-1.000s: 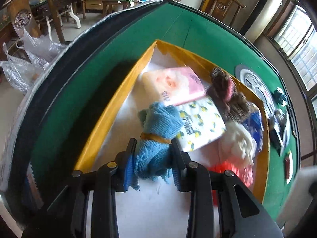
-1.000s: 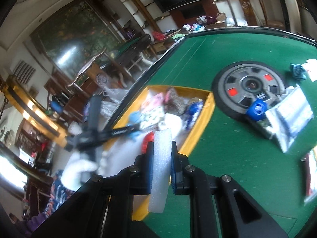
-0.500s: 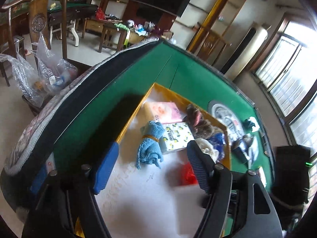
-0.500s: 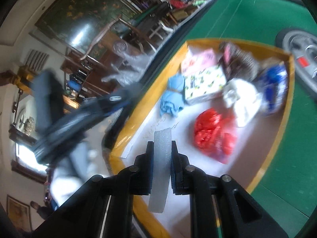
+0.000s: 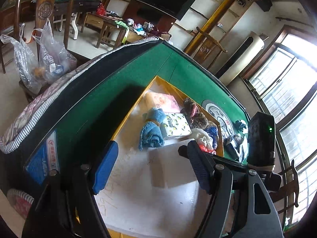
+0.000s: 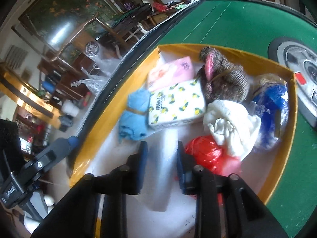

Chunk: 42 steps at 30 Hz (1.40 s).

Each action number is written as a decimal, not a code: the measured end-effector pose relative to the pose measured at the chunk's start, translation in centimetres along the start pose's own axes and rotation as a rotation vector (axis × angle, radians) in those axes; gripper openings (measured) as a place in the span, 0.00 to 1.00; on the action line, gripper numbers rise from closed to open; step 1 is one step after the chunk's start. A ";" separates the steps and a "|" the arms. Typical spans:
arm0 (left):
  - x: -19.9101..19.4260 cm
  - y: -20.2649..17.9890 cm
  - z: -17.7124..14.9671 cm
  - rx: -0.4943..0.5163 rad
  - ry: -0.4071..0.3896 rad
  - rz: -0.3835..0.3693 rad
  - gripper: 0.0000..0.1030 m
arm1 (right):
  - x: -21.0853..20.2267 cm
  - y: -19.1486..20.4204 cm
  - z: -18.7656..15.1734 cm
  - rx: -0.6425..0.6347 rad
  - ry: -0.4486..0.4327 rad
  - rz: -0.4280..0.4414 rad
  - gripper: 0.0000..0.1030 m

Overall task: Organize soft objects
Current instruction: 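Withdraw both open grippers from the box back over the table items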

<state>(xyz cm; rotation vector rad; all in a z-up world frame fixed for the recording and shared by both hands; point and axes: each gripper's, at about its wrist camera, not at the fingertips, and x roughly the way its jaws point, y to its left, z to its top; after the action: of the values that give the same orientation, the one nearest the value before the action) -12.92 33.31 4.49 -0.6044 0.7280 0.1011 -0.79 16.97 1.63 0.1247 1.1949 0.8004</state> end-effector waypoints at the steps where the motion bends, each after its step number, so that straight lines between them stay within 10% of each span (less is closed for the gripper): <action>1: -0.1 0.0 0.0 -0.002 0.000 -0.002 0.70 | -0.5 0.1 -0.1 0.001 -0.009 0.017 0.40; 4: -0.2 0.2 -0.2 -0.011 0.000 -0.007 0.70 | -2.4 0.4 0.3 -0.002 -0.069 0.044 0.57; 12: -0.4 -0.2 -0.5 -0.014 -0.002 -0.007 0.70 | -10.7 -1.7 -0.8 -0.045 -0.252 -0.063 0.62; 24: 1.9 -8.8 -3.0 0.154 0.063 -0.081 0.70 | -23.1 -18.6 -6.2 0.327 -0.498 -0.307 0.69; 42: 4.9 -20.3 -10.3 0.404 0.269 -0.160 0.70 | -18.5 -26.7 1.5 0.438 -0.253 -0.385 0.68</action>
<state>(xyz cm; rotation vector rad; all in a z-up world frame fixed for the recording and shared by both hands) -9.48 10.31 5.05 -0.2886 0.9268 -0.2754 11.11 -13.23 3.62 0.3340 1.0911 0.1713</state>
